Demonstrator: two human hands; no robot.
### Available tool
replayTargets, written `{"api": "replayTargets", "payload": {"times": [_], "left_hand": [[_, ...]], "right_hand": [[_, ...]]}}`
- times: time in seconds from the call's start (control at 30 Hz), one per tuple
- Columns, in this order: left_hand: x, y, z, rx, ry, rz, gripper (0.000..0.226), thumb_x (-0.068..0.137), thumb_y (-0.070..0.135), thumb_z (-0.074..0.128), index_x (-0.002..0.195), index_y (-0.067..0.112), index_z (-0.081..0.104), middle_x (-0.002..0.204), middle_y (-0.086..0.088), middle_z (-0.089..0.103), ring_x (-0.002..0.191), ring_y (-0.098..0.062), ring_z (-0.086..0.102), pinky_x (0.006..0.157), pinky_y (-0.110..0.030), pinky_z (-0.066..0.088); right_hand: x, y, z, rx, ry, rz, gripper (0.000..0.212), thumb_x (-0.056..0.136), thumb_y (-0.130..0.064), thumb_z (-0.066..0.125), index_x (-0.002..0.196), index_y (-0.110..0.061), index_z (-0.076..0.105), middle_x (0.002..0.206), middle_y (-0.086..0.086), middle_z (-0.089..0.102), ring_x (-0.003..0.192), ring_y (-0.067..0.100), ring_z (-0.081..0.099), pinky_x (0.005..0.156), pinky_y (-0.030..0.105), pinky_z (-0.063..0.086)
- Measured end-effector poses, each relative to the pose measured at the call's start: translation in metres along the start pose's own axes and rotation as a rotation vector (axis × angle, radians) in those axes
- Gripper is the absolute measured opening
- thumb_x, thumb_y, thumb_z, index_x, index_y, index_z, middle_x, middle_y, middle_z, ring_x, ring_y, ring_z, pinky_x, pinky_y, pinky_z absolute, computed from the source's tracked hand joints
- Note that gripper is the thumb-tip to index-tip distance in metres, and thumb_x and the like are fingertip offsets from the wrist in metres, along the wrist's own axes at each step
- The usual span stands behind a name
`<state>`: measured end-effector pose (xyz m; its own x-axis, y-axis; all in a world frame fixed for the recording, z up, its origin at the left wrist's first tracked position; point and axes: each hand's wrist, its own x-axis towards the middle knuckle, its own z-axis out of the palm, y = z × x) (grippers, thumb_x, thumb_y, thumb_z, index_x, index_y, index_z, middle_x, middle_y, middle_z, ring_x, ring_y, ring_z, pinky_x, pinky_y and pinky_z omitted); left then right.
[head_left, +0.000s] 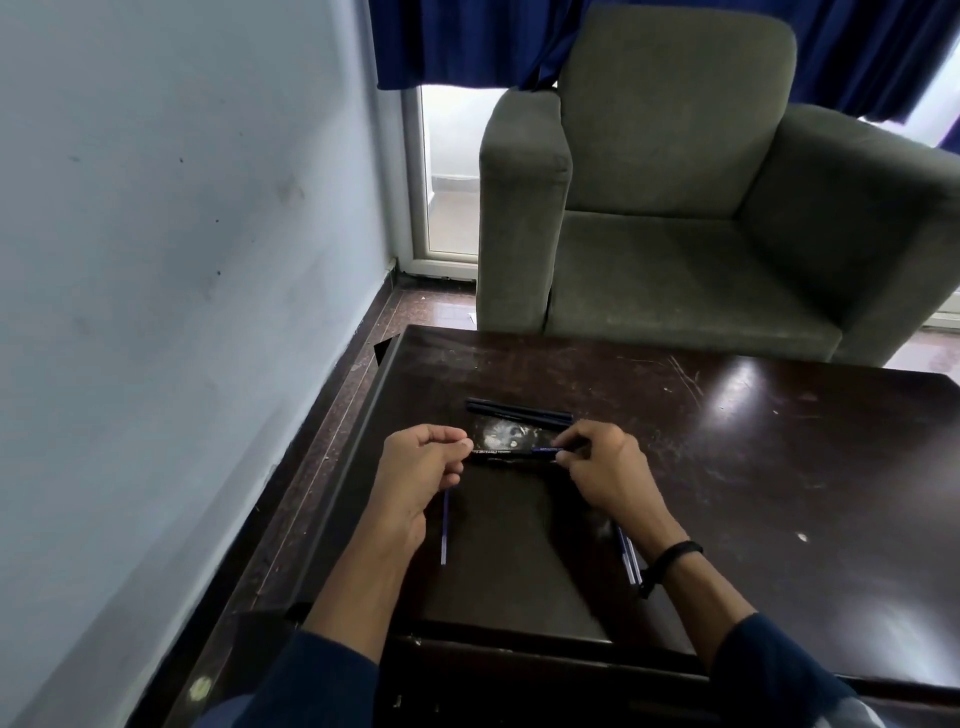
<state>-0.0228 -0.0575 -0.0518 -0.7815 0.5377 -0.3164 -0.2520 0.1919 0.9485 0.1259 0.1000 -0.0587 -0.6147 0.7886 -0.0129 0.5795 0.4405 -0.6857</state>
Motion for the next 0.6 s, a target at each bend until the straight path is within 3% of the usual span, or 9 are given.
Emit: {"api": "replayTargets", "payload": {"times": [0.07, 0.17, 0.23, 0.3, 0.43, 0.6], "left_hand": [[-0.004, 0.000, 0.004, 0.007, -0.070, -0.059, 0.007, 0.088, 0.012, 0.076, 0.094, 0.009, 0.075, 0.091, -0.010, 0.077, 0.076, -0.014, 0.069, 0.066, -0.022, 0.058], [-0.008, -0.001, 0.012, -0.025, -0.131, -0.099, 0.019, 0.088, 0.019, 0.078, 0.101, 0.006, 0.074, 0.096, -0.010, 0.077, 0.088, -0.019, 0.076, 0.074, -0.024, 0.061], [-0.009, 0.000, 0.018, -0.104, -0.134, -0.076, 0.016, 0.091, 0.013, 0.074, 0.105, 0.007, 0.071, 0.100, -0.011, 0.076, 0.094, -0.020, 0.075, 0.077, -0.026, 0.061], [-0.010, 0.001, 0.021, -0.165, -0.131, -0.042, 0.012, 0.094, 0.005, 0.068, 0.105, 0.006, 0.071, 0.104, -0.012, 0.073, 0.099, -0.020, 0.073, 0.078, -0.027, 0.061], [-0.011, 0.001, 0.020, -0.195, -0.163, -0.062, 0.011, 0.092, -0.001, 0.067, 0.101, 0.000, 0.073, 0.104, -0.016, 0.075, 0.099, -0.022, 0.074, 0.079, -0.028, 0.061], [-0.014, 0.002, 0.019, -0.183, -0.167, -0.043, 0.013, 0.093, 0.002, 0.067, 0.104, -0.003, 0.072, 0.105, -0.017, 0.075, 0.096, -0.022, 0.075, 0.079, -0.029, 0.061]], "right_hand": [[-0.003, -0.005, 0.001, 0.214, -0.027, 0.070, 0.010, 0.091, -0.013, 0.074, 0.090, -0.023, 0.075, 0.086, -0.001, 0.073, 0.075, 0.013, 0.069, 0.064, 0.028, 0.055], [-0.010, -0.013, 0.007, 0.490, -0.122, 0.127, 0.013, 0.088, -0.003, 0.074, 0.088, -0.016, 0.075, 0.080, 0.004, 0.075, 0.077, 0.017, 0.071, 0.076, 0.035, 0.061], [-0.016, -0.018, 0.011, 0.575, -0.196, 0.131, 0.012, 0.090, 0.001, 0.071, 0.092, -0.010, 0.073, 0.080, 0.007, 0.074, 0.075, 0.015, 0.070, 0.075, 0.031, 0.059], [-0.020, -0.021, 0.014, 0.520, -0.234, 0.093, 0.011, 0.092, -0.003, 0.071, 0.095, -0.014, 0.072, 0.084, 0.007, 0.073, 0.074, 0.013, 0.069, 0.072, 0.028, 0.057], [-0.023, -0.022, 0.019, 0.346, -0.248, -0.065, 0.014, 0.092, -0.028, 0.075, 0.103, -0.035, 0.070, 0.094, -0.003, 0.073, 0.084, 0.014, 0.071, 0.080, 0.036, 0.060], [-0.027, -0.028, 0.018, 0.195, -0.145, -0.181, 0.016, 0.092, -0.025, 0.075, 0.103, -0.035, 0.069, 0.082, -0.004, 0.069, 0.071, 0.008, 0.061, 0.069, 0.034, 0.055]]}}
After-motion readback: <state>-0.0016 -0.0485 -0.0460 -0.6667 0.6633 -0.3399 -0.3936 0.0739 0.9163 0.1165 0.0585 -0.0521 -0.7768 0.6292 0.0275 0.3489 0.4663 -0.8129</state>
